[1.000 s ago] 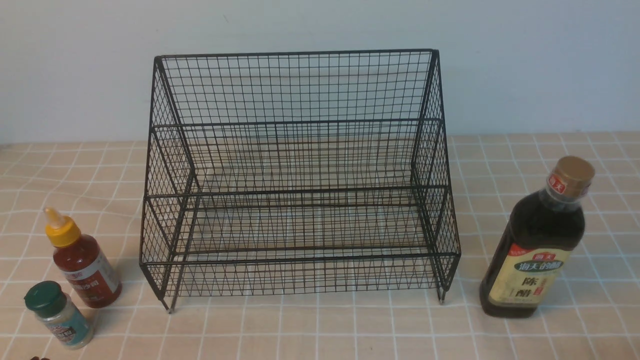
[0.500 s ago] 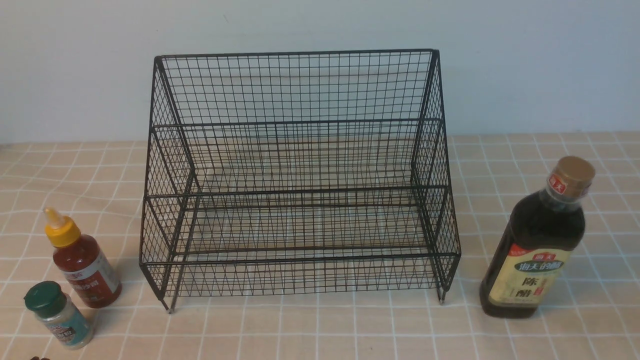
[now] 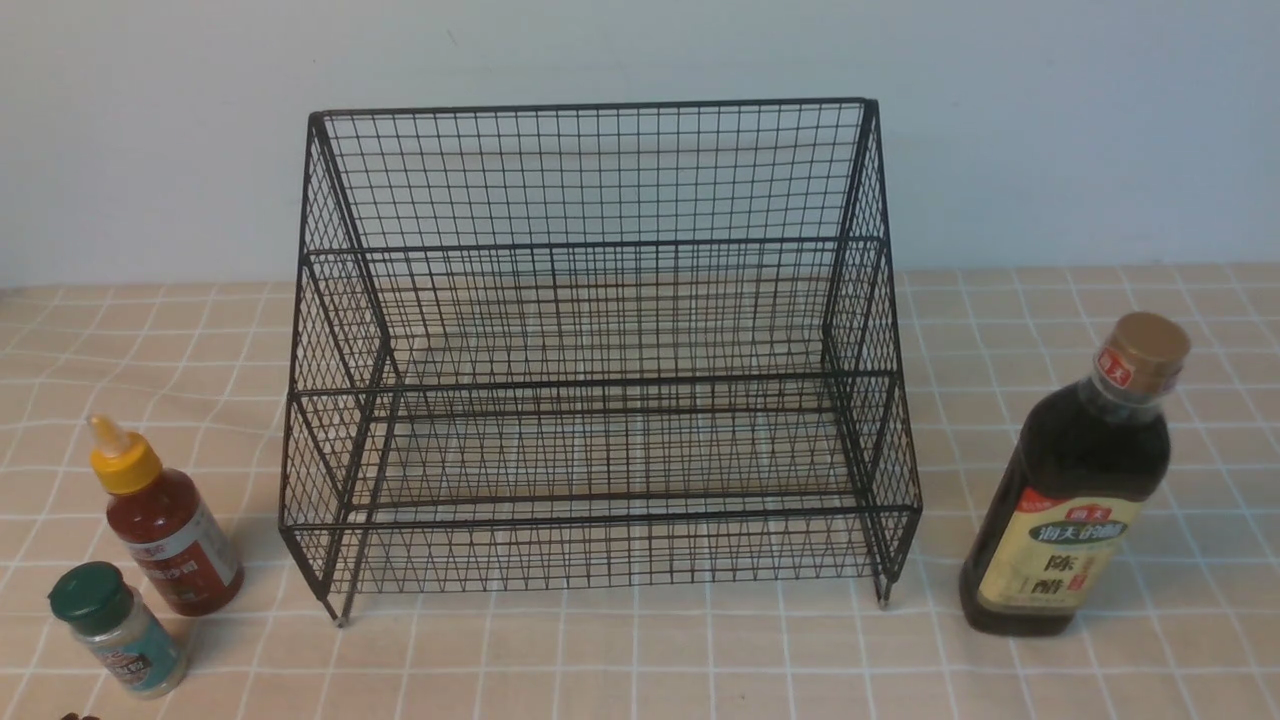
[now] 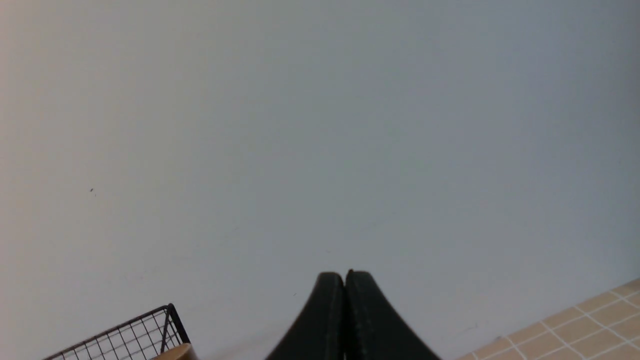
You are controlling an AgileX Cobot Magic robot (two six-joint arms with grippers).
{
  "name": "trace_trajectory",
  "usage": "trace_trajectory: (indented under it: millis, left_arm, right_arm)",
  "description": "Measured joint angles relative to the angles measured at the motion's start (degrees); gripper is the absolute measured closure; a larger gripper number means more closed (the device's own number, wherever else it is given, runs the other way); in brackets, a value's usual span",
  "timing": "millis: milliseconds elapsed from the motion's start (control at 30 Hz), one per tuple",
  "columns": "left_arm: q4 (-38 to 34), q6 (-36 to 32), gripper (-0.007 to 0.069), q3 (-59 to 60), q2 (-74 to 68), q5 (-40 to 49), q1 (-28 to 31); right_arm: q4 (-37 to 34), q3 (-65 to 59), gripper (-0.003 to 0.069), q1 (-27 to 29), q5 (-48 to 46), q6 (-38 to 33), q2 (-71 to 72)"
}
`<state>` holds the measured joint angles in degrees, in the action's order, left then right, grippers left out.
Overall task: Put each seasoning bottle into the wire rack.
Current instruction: Use the right arm to grab the condiment bottle closest to it
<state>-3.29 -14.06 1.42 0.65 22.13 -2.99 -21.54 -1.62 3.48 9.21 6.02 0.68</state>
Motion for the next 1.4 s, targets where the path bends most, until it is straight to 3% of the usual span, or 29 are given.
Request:
trace_trajectory:
  millis: [233, 367, 467, 500, 767, 900, 1100, 1400]
  left_arm:
    - [0.0, 0.0, 0.0631, 0.0, 0.0, 0.0, 0.0]
    - [0.0, 0.0, 0.0631, 0.0, 0.0, 0.0, 0.0]
    - [0.0, 0.0, 0.0631, 0.0, 0.0, 0.0, 0.0]
    - [0.0, 0.0, 0.0631, 0.0, 0.0, 0.0, 0.0]
    - [0.0, 0.0, 0.0631, 0.0, 0.0, 0.0, 0.0]
    - [0.0, 0.0, 0.0631, 0.0, 0.0, 0.0, 0.0]
    - [0.0, 0.0, 0.0631, 0.0, 0.0, 0.0, 0.0]
    - [0.0, 0.0, 0.0631, 0.0, 0.0, 0.0, 0.0]
  right_arm:
    - [-2.48, 0.0, 0.0673, 0.0, 3.59, 4.26, 0.0]
    - [4.91, 3.33, 0.0662, -0.53, 2.6, 6.98, -0.12]
    - [17.29, 9.99, 0.0618, -2.19, 0.4, 10.83, -4.38]
    - [17.29, 10.38, 0.0618, -2.31, 0.28, 11.15, -4.8]
    - [54.83, 21.08, 0.0368, -9.23, 3.89, 30.37, -28.14]
    - [67.63, 25.43, 0.026, -10.45, 7.69, 36.57, -40.36]
    - [70.66, 30.04, 0.0144, -10.45, 7.23, 39.51, -53.59]
    - [70.0, 30.65, 0.0114, -10.45, 4.28, 39.58, -63.38]
